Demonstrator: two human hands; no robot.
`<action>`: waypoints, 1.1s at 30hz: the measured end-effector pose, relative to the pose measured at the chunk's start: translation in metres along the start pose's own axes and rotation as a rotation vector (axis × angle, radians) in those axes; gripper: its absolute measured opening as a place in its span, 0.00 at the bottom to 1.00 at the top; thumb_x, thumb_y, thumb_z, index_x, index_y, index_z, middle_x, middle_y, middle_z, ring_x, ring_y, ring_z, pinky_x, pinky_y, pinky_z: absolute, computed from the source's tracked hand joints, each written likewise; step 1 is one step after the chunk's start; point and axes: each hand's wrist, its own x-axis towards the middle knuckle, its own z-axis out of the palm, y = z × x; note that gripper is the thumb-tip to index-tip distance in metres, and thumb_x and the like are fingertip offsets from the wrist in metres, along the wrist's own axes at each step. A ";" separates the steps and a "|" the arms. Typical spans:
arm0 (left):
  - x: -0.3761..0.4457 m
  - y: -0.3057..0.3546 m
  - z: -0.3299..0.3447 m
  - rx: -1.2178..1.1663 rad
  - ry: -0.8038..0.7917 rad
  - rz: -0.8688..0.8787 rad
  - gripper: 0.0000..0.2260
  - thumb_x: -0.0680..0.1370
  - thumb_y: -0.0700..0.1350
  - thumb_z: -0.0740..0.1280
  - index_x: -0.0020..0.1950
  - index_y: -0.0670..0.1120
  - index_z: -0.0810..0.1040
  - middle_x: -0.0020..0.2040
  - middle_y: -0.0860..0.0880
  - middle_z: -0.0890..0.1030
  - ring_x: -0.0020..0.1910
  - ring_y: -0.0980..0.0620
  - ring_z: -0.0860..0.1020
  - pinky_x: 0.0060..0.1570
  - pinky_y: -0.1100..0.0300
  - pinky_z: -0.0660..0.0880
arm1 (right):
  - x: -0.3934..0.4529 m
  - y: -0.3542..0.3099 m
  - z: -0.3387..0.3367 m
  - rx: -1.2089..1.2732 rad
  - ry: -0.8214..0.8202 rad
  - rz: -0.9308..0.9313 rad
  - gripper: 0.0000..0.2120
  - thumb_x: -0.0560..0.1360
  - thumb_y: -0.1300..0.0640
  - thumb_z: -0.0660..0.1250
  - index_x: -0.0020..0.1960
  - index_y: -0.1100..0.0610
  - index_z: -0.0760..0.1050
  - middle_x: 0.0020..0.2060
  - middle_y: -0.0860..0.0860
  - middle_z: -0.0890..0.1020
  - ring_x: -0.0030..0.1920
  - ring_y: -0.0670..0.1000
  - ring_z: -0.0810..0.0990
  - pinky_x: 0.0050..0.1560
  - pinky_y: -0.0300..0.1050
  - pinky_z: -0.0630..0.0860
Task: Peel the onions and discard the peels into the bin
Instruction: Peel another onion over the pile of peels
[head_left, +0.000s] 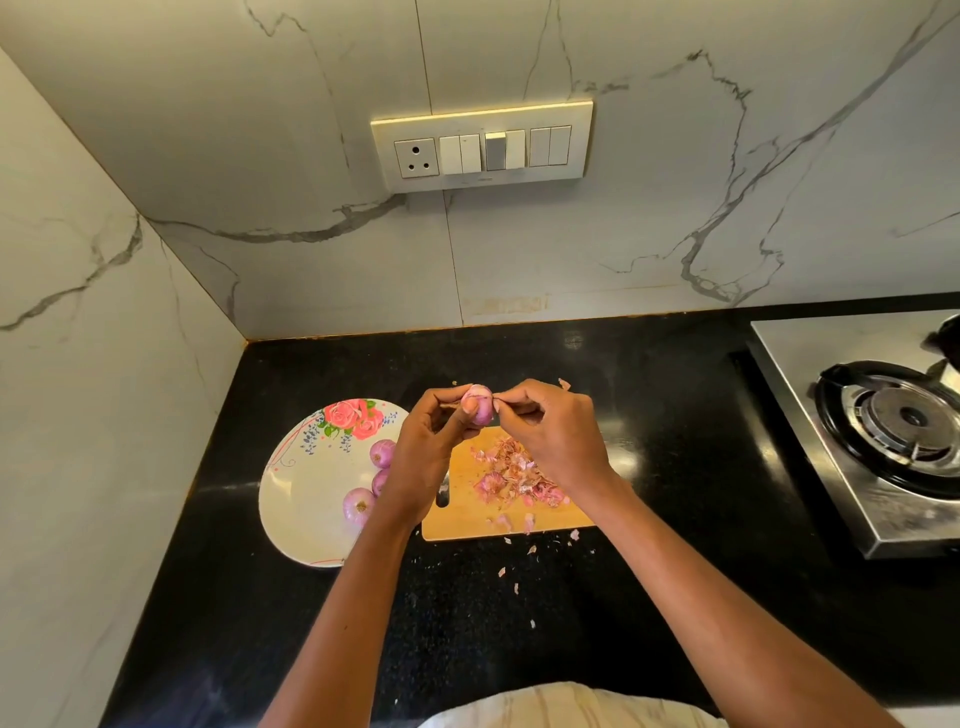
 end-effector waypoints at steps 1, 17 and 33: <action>0.000 -0.001 0.000 0.007 0.005 0.001 0.16 0.80 0.49 0.68 0.66 0.45 0.77 0.60 0.50 0.83 0.59 0.52 0.82 0.58 0.56 0.81 | 0.000 -0.001 0.002 0.004 0.009 0.010 0.05 0.76 0.59 0.74 0.51 0.58 0.85 0.42 0.48 0.86 0.42 0.41 0.84 0.45 0.29 0.78; -0.004 0.005 0.004 -0.192 -0.024 -0.065 0.20 0.78 0.52 0.65 0.68 0.44 0.75 0.63 0.44 0.81 0.62 0.46 0.81 0.62 0.54 0.78 | 0.005 -0.002 -0.007 0.220 -0.105 0.126 0.12 0.79 0.56 0.72 0.62 0.54 0.83 0.55 0.48 0.85 0.56 0.44 0.83 0.55 0.39 0.82; -0.004 0.005 0.000 -0.238 -0.091 -0.166 0.19 0.78 0.50 0.65 0.67 0.45 0.77 0.60 0.44 0.83 0.60 0.45 0.82 0.60 0.55 0.79 | 0.001 0.004 -0.003 0.100 -0.113 0.102 0.06 0.81 0.56 0.68 0.57 0.56 0.79 0.49 0.46 0.81 0.50 0.38 0.78 0.47 0.28 0.73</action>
